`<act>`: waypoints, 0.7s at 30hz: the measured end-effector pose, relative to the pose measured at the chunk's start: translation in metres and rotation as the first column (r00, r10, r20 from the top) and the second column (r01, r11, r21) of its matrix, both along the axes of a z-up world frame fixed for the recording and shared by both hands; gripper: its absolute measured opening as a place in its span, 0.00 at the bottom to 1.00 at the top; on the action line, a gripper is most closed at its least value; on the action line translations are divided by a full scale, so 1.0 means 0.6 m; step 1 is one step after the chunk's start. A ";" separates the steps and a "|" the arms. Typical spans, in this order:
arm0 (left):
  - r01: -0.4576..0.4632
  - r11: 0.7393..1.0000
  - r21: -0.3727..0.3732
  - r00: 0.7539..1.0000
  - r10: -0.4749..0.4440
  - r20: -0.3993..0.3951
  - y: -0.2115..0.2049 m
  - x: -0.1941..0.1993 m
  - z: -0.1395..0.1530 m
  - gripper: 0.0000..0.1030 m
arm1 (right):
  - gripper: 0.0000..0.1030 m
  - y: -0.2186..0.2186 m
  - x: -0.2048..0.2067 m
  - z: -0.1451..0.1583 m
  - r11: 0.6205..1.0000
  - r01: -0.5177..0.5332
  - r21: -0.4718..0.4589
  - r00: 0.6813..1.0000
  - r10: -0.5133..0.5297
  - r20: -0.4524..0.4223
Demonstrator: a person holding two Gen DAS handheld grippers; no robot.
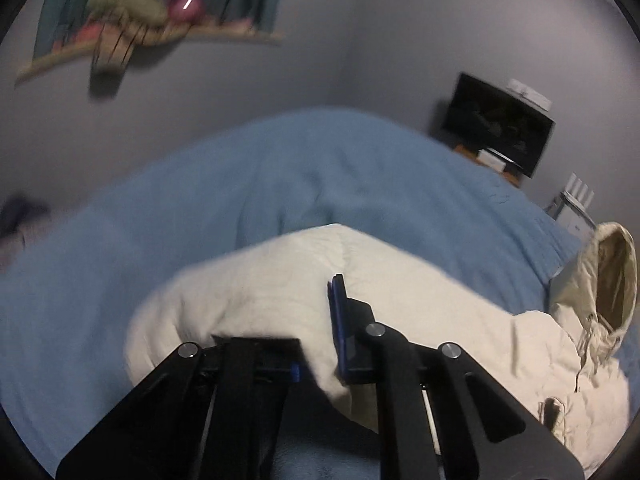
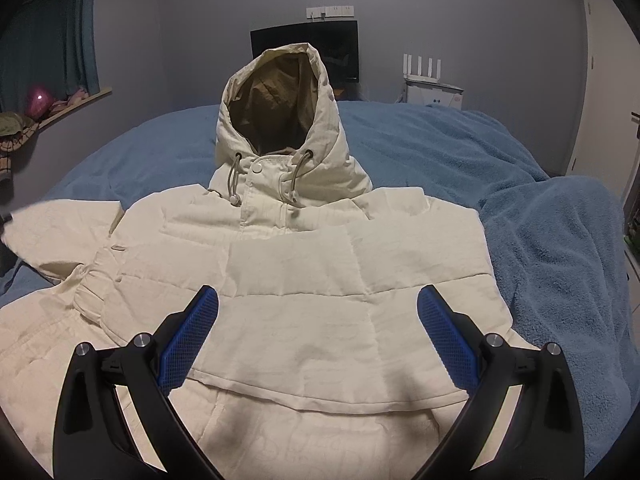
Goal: Fold large clothes
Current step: 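Grasp the other sleeve with the left tool and lift it toward the jacket center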
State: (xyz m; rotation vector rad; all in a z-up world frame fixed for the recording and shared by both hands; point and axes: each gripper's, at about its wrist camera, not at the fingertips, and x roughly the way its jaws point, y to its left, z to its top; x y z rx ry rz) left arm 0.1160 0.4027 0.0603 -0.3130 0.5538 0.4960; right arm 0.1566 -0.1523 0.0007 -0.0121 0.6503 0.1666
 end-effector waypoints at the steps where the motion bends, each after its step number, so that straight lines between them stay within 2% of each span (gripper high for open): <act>1: 0.022 0.999 0.029 1.000 -0.023 0.017 -0.017 -0.001 0.020 0.11 | 0.93 0.000 -0.001 0.001 1.000 -0.001 -0.003 1.000 0.001 0.006; 5: 0.129 0.988 0.080 0.986 -0.136 0.099 -0.093 0.005 0.090 0.10 | 0.93 -0.001 -0.005 0.000 1.000 0.006 -0.023 1.000 -0.006 0.026; 8: 0.220 0.964 0.150 0.959 -0.241 0.148 -0.177 0.003 0.142 0.09 | 0.93 -0.012 -0.005 -0.003 0.999 0.029 -0.016 0.999 -0.029 0.026; 12: 0.326 0.922 0.208 0.913 -0.364 0.183 -0.273 0.005 0.178 0.09 | 0.93 -0.030 -0.006 -0.004 0.998 0.069 0.003 0.997 -0.069 0.026; 16: 0.441 0.864 0.243 0.853 -0.488 0.185 -0.369 0.001 0.192 0.08 | 0.93 -0.044 -0.008 -0.010 0.995 0.099 0.008 0.995 -0.099 0.024; 21: 0.574 0.765 0.291 0.765 -0.628 0.142 -0.481 -0.016 0.174 0.07 | 0.93 -0.057 -0.005 -0.020 0.992 0.126 0.024 0.992 -0.126 0.003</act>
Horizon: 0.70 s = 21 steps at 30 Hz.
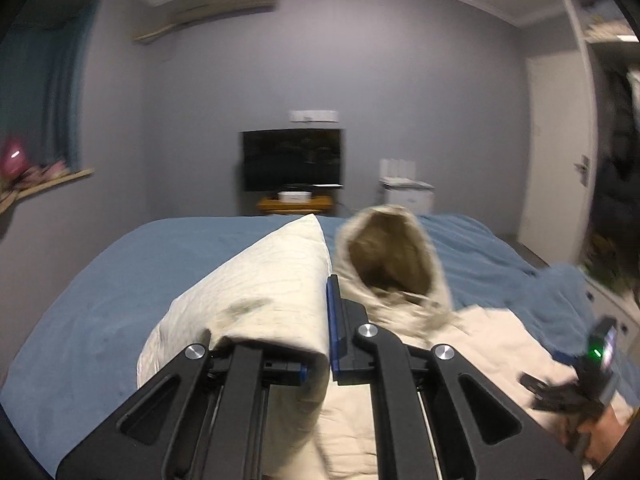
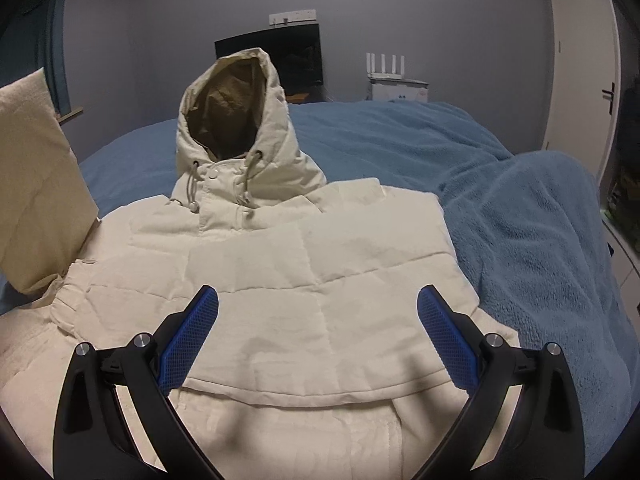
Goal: Fold large clothes
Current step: 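Grasp the other sleeve with the left tool and lift it toward the jacket center, then lay the held sleeve across the jacket body and open the left tool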
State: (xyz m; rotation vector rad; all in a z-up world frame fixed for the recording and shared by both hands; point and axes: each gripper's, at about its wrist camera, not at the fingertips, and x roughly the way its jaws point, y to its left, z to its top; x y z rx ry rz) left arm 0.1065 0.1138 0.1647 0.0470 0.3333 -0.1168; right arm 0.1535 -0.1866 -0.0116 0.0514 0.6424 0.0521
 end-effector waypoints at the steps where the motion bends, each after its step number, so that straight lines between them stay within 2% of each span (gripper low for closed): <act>1: 0.025 1.000 0.010 1.000 -0.025 -0.008 -0.018 -0.004 -0.007 0.07 | 0.93 -0.003 0.001 -0.002 1.000 0.006 0.004 1.000 -0.006 -0.004; 5: 0.098 0.994 0.057 0.995 -0.095 -0.043 -0.075 -0.009 -0.053 0.07 | 0.93 -0.010 -0.004 -0.002 1.000 0.025 0.016 1.000 -0.025 -0.007; 10: 0.191 0.982 0.007 0.975 -0.189 -0.120 -0.108 0.003 -0.122 0.07 | 0.93 -0.012 -0.014 0.003 0.999 0.023 0.026 1.000 -0.023 0.002; 14: 0.273 0.962 -0.030 0.941 -0.274 -0.201 -0.135 0.007 -0.185 0.07 | 0.93 -0.010 -0.015 0.001 1.000 0.020 0.022 1.000 -0.020 -0.001; 15: 0.297 0.954 -0.045 0.925 -0.299 -0.233 -0.139 0.009 -0.204 0.07 | 0.93 -0.010 -0.013 0.000 1.000 0.019 0.022 1.000 -0.019 -0.005; 17: 0.319 0.947 -0.042 0.907 -0.318 -0.277 -0.142 0.010 -0.231 0.07 | 0.93 -0.010 -0.012 -0.004 1.000 0.018 0.021 1.000 -0.017 -0.012; 21: 0.330 0.944 -0.029 0.890 -0.321 -0.325 -0.148 0.013 -0.269 0.07 | 0.93 -0.013 -0.006 -0.016 0.999 0.023 0.025 0.999 -0.022 -0.039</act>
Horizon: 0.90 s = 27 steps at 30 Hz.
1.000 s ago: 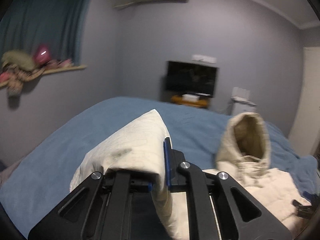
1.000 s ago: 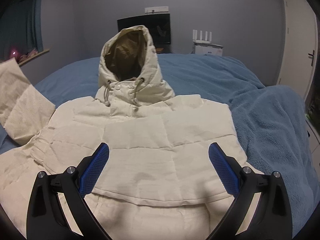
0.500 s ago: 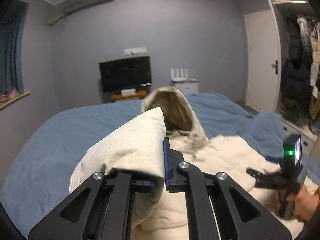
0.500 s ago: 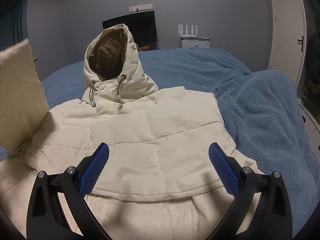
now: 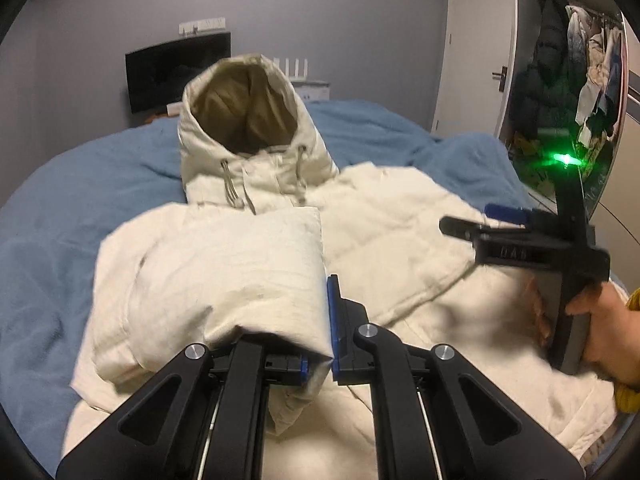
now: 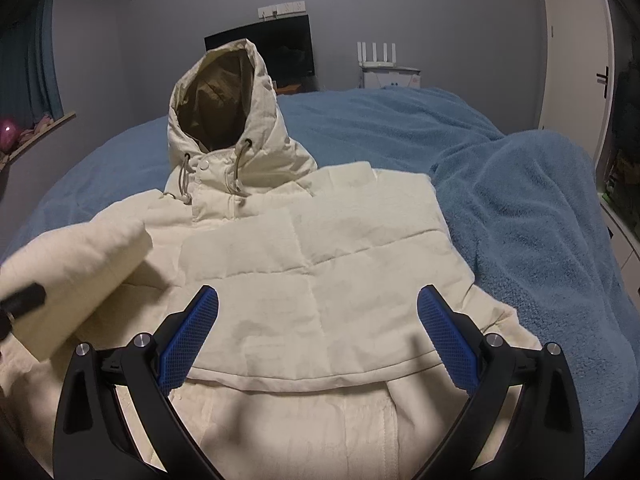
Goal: Fold large clothes
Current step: 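Lay the held sleeve across the jacket body and open the left tool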
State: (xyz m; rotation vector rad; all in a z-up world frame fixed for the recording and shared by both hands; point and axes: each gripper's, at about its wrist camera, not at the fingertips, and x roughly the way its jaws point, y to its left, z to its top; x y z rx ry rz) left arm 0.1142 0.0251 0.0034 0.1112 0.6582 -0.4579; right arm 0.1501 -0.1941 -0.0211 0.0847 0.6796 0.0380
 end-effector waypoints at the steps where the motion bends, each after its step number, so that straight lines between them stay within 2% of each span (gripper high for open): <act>1: 0.002 1.000 0.004 1.000 -0.002 -0.008 -0.001 0.001 -0.005 0.08 | 0.93 -0.002 0.001 -0.002 1.000 0.004 0.004 1.000 -0.004 -0.005; 6: 0.024 1.000 -0.020 0.995 -0.026 -0.100 0.005 0.005 -0.031 0.16 | 0.93 -0.018 0.007 -0.013 0.999 0.037 0.034 0.999 -0.035 -0.034; 8: 0.030 0.999 -0.042 0.993 -0.035 -0.109 0.007 0.002 -0.033 0.27 | 0.93 -0.024 0.008 -0.017 0.998 0.053 0.042 0.998 -0.051 -0.047; 10: 0.032 0.998 -0.057 0.996 -0.036 -0.085 0.010 -0.007 -0.027 0.51 | 0.93 -0.029 0.009 -0.020 0.997 0.066 0.048 0.996 -0.064 -0.057; 12: 0.027 0.998 -0.061 0.998 -0.030 -0.055 0.013 -0.015 -0.019 0.59 | 0.93 -0.032 0.009 -0.023 0.996 0.073 0.050 0.996 -0.070 -0.062; 18: -0.029 0.994 -0.102 0.999 0.031 0.019 0.043 -0.033 0.012 0.71 | 0.93 -0.029 0.007 -0.022 0.997 0.067 0.042 0.996 -0.064 -0.057; 20: -0.061 0.995 -0.077 0.997 0.065 0.046 0.049 -0.033 0.018 0.72 | 0.93 -0.025 0.006 -0.021 0.998 0.056 0.036 0.997 -0.054 -0.053; 22: -0.096 0.995 -0.033 0.993 0.098 0.059 0.050 -0.030 0.017 0.79 | 0.93 -0.017 0.006 -0.019 0.999 0.041 0.021 0.998 -0.040 -0.048; 25: -0.170 0.985 0.017 0.985 0.169 0.045 0.055 -0.017 0.010 0.91 | 0.93 -0.006 0.006 -0.019 1.000 0.025 -0.002 0.999 -0.026 -0.046; 27: -0.222 0.975 0.016 0.975 0.221 0.023 0.069 -0.007 0.007 0.92 | 0.93 -0.003 0.005 -0.019 1.000 0.022 -0.011 0.999 -0.022 -0.043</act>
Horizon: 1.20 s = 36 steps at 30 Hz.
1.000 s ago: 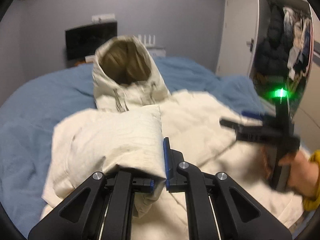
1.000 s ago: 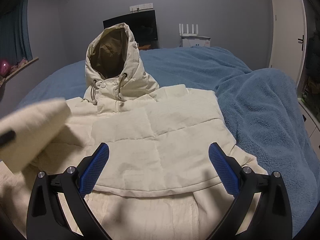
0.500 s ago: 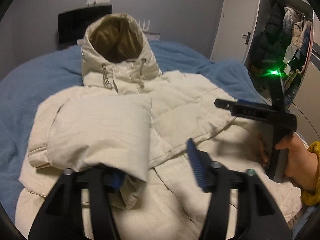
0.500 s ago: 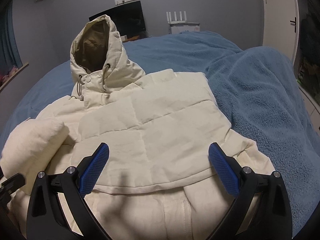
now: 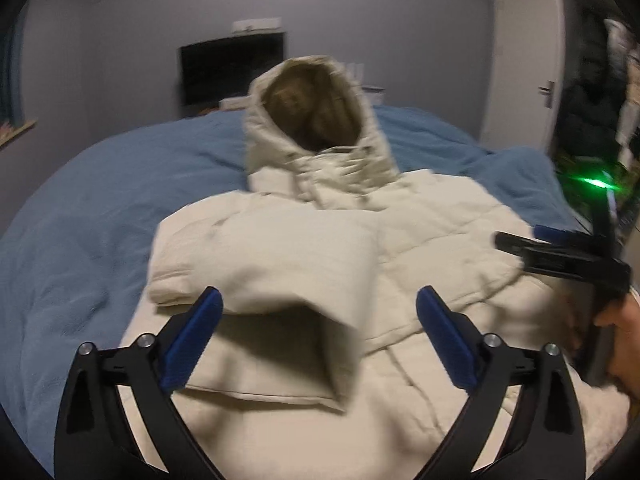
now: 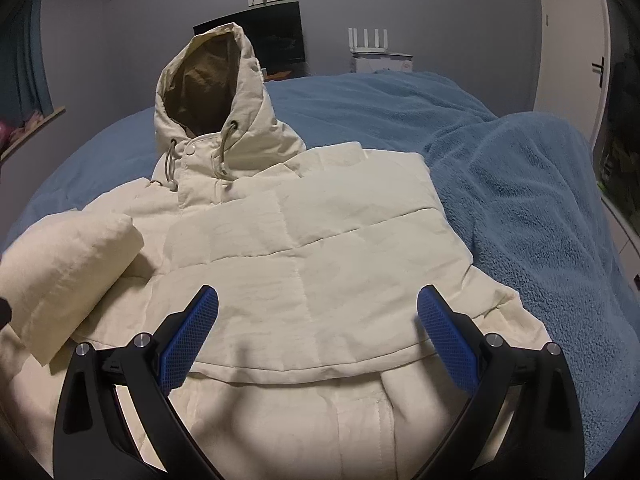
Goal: Fold large clothes
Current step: 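Lay the held sleeve across the jacket body and open the left tool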
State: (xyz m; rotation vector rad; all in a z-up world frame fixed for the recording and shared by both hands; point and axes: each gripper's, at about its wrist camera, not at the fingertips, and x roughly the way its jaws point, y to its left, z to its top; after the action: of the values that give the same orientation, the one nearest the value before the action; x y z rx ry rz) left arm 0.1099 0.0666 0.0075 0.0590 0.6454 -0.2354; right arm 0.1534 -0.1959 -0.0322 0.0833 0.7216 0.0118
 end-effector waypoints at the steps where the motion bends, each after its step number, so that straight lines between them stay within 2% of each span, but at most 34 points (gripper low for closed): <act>1: -0.038 0.999 -0.005 0.999 0.038 -0.017 0.010 0.007 -0.002 0.92 | 0.93 0.001 -0.001 0.001 1.000 0.000 -0.001 1.000 0.000 0.002; 6: -0.148 0.986 -0.082 0.988 0.144 -0.057 0.058 0.021 -0.004 0.95 | 0.93 0.004 -0.008 0.009 1.000 -0.010 -0.004 1.000 0.010 0.030; 11: -0.201 0.977 -0.068 0.978 0.196 -0.070 0.076 0.026 -0.003 0.95 | 0.93 0.043 -0.027 0.035 0.994 -0.094 -0.064 0.991 0.099 0.092; 14: -0.167 0.981 -0.102 0.985 0.161 -0.068 0.079 0.021 0.002 0.94 | 0.93 0.067 -0.044 0.055 0.985 -0.145 -0.090 0.979 0.156 0.131; 17: -0.075 0.978 -0.195 0.996 0.065 -0.056 0.082 0.012 0.014 0.94 | 0.93 0.082 -0.058 0.069 0.979 -0.177 -0.100 0.969 0.191 0.157; 19: -0.041 0.973 -0.229 0.999 0.033 -0.037 0.082 0.003 0.021 0.94 | 0.93 0.085 -0.062 0.076 0.979 -0.183 -0.092 0.967 0.196 0.162; 22: 0.001 0.958 -0.286 1.000 0.003 0.012 0.086 -0.012 0.035 0.94 | 0.93 0.081 -0.066 0.084 0.982 -0.184 -0.054 0.968 0.190 0.163; 25: -0.001 0.942 -0.337 0.997 0.025 0.069 0.099 -0.022 0.051 0.94 | 0.93 0.081 -0.069 0.093 0.983 -0.181 -0.016 0.970 0.181 0.160; 27: -0.041 0.927 -0.372 0.991 0.085 0.102 0.119 -0.026 0.062 0.94 | 0.93 0.085 -0.075 0.103 0.981 -0.195 0.009 0.968 0.191 0.166; 29: -0.129 0.921 -0.367 0.979 0.178 0.101 0.139 -0.026 0.064 0.94 | 0.93 0.098 -0.081 0.112 0.976 -0.218 0.008 0.962 0.213 0.172; 31: -0.256 0.904 -0.343 0.954 0.293 0.060 0.162 -0.016 0.057 0.94 | 0.93 0.118 -0.085 0.121 0.969 -0.248 -0.008 0.954 0.245 0.171; 33: -0.371 0.873 -0.316 0.923 0.386 -0.016 0.183 -0.003 0.041 0.94 | 0.93 0.149 -0.087 0.128 0.957 -0.288 -0.036 0.943 0.290 0.162; 36: -0.464 0.833 -0.302 0.884 0.455 -0.105 0.205 0.014 0.021 0.94 | 0.93 0.201 -0.082 0.133 0.934 -0.349 -0.077 0.925 0.357 0.133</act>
State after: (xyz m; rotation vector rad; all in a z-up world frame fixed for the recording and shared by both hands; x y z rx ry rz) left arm 0.1182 0.1896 0.0201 -0.4137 0.6243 0.1313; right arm 0.1042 -0.0752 0.0477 -0.0982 0.5825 0.3418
